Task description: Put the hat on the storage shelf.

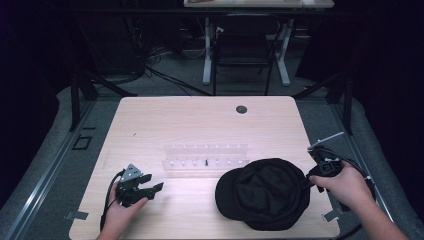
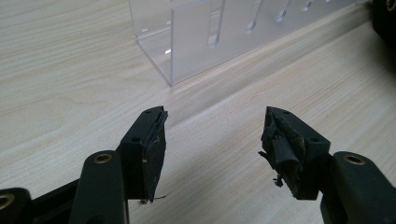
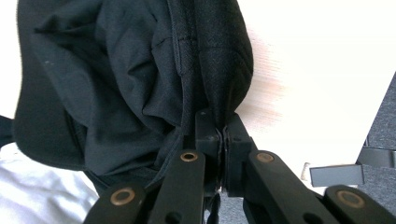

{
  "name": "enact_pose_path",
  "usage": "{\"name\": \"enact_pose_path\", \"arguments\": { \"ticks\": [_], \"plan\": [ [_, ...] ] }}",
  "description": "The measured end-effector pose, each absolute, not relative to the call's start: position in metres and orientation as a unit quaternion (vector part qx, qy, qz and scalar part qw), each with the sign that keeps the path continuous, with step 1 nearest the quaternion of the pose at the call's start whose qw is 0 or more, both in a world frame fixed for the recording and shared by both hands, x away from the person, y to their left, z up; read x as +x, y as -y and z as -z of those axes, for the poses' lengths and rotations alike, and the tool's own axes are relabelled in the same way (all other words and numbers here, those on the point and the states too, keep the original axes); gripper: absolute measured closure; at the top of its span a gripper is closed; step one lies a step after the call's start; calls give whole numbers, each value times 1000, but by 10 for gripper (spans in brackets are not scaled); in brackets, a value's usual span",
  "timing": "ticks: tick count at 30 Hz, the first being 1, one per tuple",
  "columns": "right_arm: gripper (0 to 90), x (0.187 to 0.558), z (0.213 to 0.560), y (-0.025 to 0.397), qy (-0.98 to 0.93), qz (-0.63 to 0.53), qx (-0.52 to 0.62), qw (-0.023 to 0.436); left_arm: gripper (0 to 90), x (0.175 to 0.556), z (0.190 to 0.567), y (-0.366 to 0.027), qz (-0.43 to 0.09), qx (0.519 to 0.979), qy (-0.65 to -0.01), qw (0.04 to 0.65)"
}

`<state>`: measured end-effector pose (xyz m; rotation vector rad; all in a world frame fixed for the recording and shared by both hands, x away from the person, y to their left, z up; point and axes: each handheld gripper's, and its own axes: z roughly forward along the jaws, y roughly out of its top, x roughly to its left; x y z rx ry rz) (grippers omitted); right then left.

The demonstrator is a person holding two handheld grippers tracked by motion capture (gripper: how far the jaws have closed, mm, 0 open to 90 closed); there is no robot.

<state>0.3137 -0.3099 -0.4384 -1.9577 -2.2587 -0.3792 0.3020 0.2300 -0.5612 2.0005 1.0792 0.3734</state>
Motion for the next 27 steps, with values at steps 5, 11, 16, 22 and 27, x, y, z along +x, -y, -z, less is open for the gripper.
{"name": "enact_pose_path", "arguments": {
  "ticks": [5,11,16,22,27],
  "plan": [
    [875,312,428,303,750,133,-644,66,397,302,561,-230,-148,794,-427,406],
    [875,311,416,298,751,144,-639,76,397,302,561,-230,-148,793,-428,407],
    [875,310,403,292,748,161,-639,80,397,302,561,-230,-147,793,-430,407],
    [875,307,389,287,749,184,-630,92,397,302,561,-230,-147,792,-430,407],
    [875,306,380,286,742,207,-627,118,397,302,562,-230,-146,792,-430,407]
  ]
}}
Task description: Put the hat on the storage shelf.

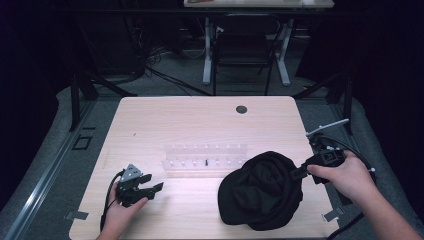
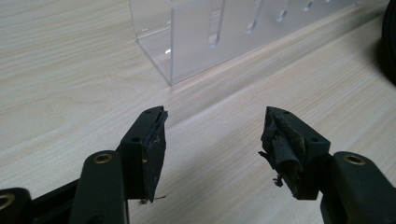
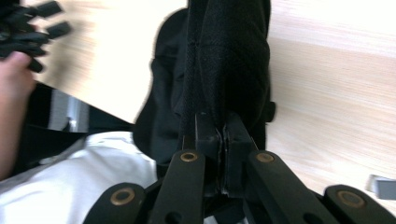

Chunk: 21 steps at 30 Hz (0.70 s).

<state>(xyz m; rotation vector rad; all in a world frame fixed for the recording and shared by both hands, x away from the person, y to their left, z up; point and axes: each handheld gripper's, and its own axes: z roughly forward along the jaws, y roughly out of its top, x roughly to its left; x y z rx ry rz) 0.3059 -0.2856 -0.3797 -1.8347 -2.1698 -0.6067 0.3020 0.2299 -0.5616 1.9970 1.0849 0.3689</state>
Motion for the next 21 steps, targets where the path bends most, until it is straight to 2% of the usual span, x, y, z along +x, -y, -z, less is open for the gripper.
{"name": "enact_pose_path", "arguments": {
  "ticks": [10,21],
  "plan": [
    [875,304,372,288,719,261,-618,182,398,302,562,-230,-147,792,-431,407],
    [876,301,367,281,704,306,-602,221,398,302,562,-230,-147,792,-430,407]
  ]
}}
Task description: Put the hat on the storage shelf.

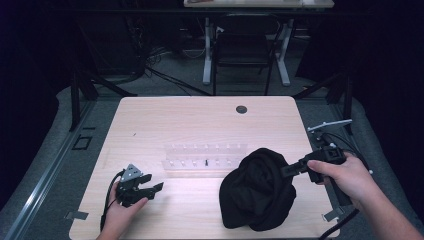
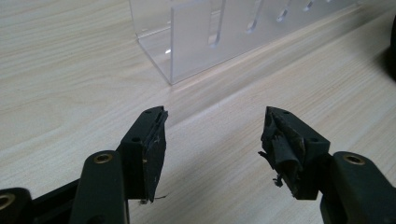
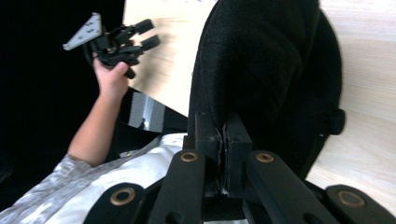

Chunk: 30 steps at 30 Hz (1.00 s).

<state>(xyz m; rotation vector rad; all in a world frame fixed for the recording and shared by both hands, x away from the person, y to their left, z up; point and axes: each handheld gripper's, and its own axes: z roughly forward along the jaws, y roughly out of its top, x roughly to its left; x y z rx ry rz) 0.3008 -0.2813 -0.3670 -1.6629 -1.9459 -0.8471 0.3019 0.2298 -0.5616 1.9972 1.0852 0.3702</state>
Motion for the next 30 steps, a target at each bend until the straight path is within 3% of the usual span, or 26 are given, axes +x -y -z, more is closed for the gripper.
{"name": "enact_pose_path", "arguments": {
  "ticks": [17,30],
  "plan": [
    [878,296,350,268,683,362,-574,271,399,301,561,-230,-147,792,-430,407],
    [880,298,334,276,667,414,-559,267,399,301,561,-230,-147,795,-428,405]
  ]
}}
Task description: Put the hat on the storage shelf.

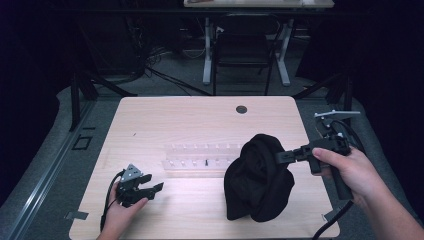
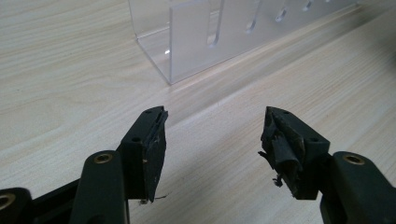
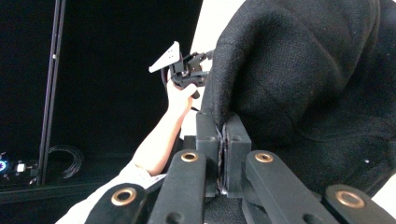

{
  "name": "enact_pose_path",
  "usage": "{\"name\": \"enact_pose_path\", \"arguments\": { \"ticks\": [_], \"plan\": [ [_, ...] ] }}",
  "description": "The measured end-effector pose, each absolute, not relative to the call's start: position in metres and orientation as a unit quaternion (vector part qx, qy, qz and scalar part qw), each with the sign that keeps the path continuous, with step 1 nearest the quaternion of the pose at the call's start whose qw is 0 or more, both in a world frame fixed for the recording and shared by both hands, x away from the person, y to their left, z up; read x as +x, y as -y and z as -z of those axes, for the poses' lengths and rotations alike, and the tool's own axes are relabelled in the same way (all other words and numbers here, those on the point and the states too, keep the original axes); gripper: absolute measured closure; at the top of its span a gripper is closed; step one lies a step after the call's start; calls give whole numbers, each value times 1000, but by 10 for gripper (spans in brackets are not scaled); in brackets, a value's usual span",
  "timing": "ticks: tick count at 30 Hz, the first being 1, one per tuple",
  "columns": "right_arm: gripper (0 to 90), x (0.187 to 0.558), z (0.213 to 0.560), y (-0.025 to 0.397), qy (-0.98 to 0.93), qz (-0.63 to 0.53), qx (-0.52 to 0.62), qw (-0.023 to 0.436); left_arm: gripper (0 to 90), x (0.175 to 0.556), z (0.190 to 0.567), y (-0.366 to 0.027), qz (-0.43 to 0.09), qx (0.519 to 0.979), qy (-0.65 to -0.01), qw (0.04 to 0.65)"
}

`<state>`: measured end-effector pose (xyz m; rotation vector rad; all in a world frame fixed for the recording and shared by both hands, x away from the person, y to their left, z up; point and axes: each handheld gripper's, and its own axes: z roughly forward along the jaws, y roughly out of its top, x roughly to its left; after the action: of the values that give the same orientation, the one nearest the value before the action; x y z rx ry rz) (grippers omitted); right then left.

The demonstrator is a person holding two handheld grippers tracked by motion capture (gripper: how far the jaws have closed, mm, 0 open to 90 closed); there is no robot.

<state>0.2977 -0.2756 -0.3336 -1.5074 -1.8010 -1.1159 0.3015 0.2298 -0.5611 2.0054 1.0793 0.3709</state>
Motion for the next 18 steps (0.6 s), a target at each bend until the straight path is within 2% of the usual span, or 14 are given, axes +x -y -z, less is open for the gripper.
{"name": "enact_pose_path", "arguments": {
  "ticks": [18],
  "plan": [
    [880,314,311,279,653,455,-554,242,401,302,561,-229,-145,794,-429,406]
  ]
}}
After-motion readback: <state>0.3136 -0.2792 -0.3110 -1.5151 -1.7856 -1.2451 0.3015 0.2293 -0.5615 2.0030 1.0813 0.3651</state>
